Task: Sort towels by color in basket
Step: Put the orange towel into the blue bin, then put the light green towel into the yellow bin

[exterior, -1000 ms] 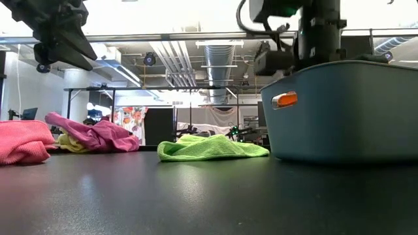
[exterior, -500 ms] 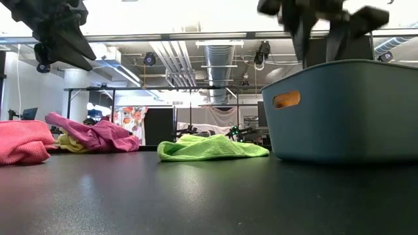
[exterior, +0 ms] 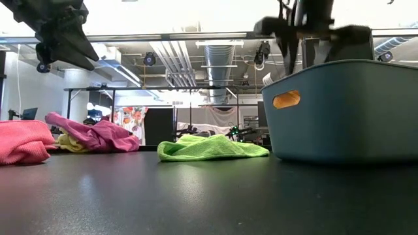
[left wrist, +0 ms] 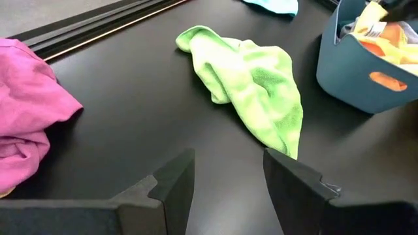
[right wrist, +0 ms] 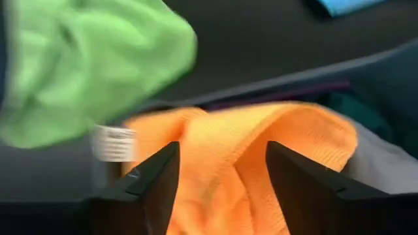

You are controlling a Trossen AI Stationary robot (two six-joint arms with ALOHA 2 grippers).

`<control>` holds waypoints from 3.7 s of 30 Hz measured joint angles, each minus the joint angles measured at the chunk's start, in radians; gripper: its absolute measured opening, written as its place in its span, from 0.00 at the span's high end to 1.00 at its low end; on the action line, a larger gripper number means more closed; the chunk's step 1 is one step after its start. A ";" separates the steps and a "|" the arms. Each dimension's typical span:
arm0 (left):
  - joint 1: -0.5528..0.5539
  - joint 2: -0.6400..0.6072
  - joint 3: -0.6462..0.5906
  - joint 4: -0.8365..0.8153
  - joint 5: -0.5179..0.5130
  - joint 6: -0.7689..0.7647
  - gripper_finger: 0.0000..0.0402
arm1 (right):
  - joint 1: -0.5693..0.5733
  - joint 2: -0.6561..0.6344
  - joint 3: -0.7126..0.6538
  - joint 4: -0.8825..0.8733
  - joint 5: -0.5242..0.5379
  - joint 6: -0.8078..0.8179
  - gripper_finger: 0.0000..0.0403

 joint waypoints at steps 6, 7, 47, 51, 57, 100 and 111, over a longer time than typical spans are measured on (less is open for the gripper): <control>0.000 -0.001 0.000 0.000 0.000 -0.001 0.59 | -0.003 0.139 -0.054 0.022 -0.161 -0.066 0.62; 0.000 -0.001 0.000 0.000 0.000 -0.001 0.59 | -0.003 0.158 -0.060 0.032 -0.186 -0.080 0.64; 0.103 0.237 -0.001 0.422 0.067 0.195 0.43 | -0.003 -0.255 0.016 0.037 0.057 -0.247 0.32; 0.189 0.306 -0.001 0.492 0.200 0.193 0.42 | -0.012 -0.284 0.016 0.040 0.075 -0.345 0.30; 0.233 0.410 0.006 0.558 0.230 0.194 0.42 | -0.019 -0.294 0.016 0.044 0.149 -0.506 0.28; 0.250 0.444 0.015 0.407 0.229 0.123 0.42 | -0.018 -0.284 0.015 0.044 0.142 -0.600 0.38; 0.250 0.444 0.015 0.407 0.230 0.133 0.42 | -0.018 -0.284 0.015 0.044 0.142 -0.599 0.32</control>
